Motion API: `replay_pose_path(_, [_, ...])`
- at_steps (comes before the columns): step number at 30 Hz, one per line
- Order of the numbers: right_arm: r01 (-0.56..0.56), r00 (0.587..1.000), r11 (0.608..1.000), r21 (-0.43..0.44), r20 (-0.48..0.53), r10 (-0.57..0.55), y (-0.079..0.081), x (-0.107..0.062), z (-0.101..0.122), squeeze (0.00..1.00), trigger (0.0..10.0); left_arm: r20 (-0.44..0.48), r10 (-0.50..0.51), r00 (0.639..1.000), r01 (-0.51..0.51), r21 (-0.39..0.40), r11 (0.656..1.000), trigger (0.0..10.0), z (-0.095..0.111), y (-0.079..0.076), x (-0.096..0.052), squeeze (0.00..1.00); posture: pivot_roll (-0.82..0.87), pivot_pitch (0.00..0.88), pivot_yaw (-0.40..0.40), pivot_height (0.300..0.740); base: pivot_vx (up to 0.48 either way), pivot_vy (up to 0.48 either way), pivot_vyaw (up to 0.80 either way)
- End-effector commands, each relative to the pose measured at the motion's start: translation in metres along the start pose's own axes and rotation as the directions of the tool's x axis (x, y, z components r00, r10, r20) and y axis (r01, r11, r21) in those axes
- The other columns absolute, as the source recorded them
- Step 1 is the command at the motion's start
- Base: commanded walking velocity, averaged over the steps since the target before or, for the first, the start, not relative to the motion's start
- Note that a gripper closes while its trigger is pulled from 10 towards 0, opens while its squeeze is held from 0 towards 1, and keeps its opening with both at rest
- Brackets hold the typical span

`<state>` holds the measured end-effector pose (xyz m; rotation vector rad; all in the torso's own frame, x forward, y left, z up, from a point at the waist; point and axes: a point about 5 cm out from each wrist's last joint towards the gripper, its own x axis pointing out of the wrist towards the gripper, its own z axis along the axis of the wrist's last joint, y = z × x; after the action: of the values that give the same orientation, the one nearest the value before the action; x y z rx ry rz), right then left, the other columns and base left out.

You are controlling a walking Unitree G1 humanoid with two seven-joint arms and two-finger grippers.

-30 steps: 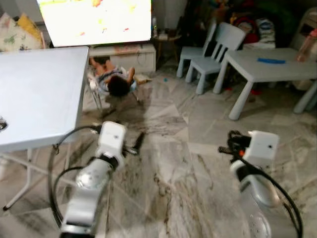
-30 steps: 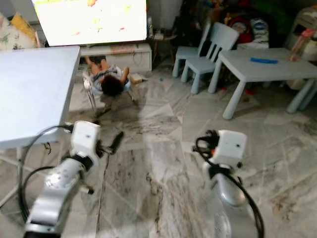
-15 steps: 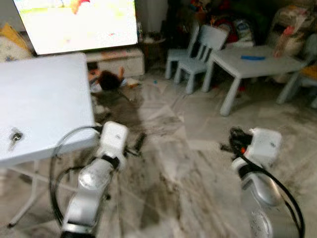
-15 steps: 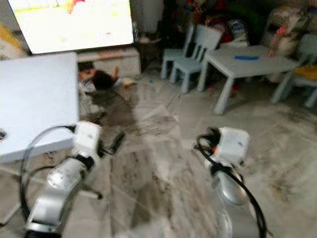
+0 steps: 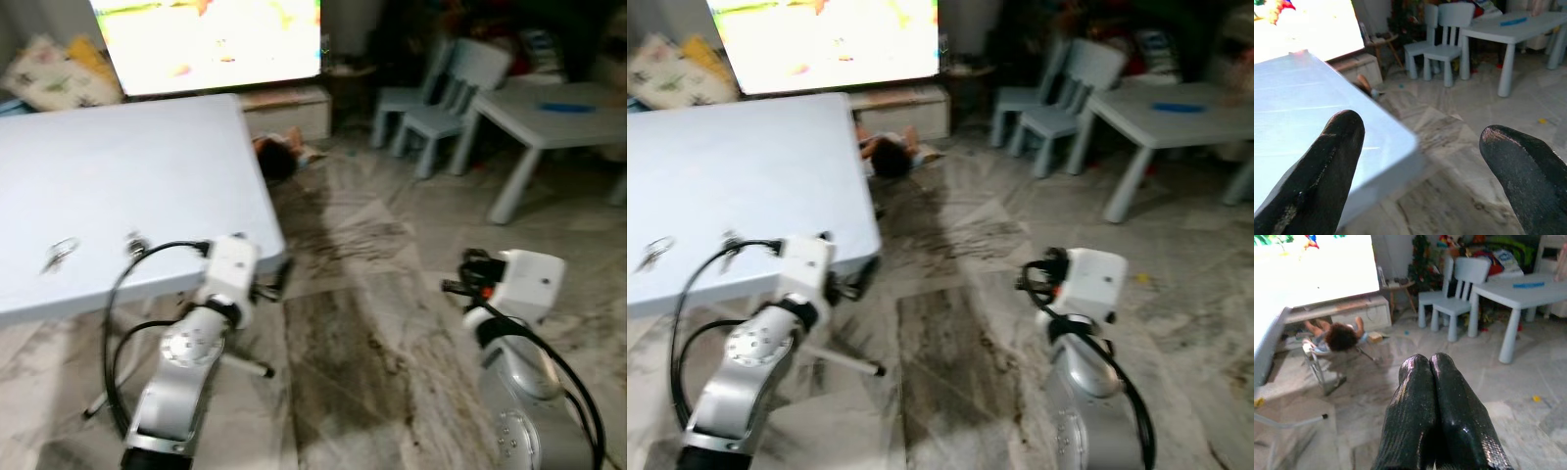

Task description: Hang keys on a hook

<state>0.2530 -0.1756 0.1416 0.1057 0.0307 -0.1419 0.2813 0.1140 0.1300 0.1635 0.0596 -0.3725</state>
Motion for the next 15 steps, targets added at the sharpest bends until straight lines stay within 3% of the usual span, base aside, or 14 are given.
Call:
replay_pose_path(1, [-0.029,0.999,1.000,0.005,0.023,0.028,0.0074,0.0015,0.0053,0.00,10.0,0.007,0.023,1.000,-0.023,0.016,1.000,10.0,0.0018,0.0084,-0.0018,0.00,0.04,0.000,-0.018,0.740,0.000,0.000,0.79])
replay_pose_path(15, [-0.050,0.998,0.999,0.000,0.028,0.050,0.0129,0.0059,0.0066,0.00,10.0,0.027,0.021,0.999,-0.021,0.011,1.000,10.0,0.0100,0.0024,0.0056,0.00,0.04,0.000,-0.023,0.740,0.000,0.000,0.78])
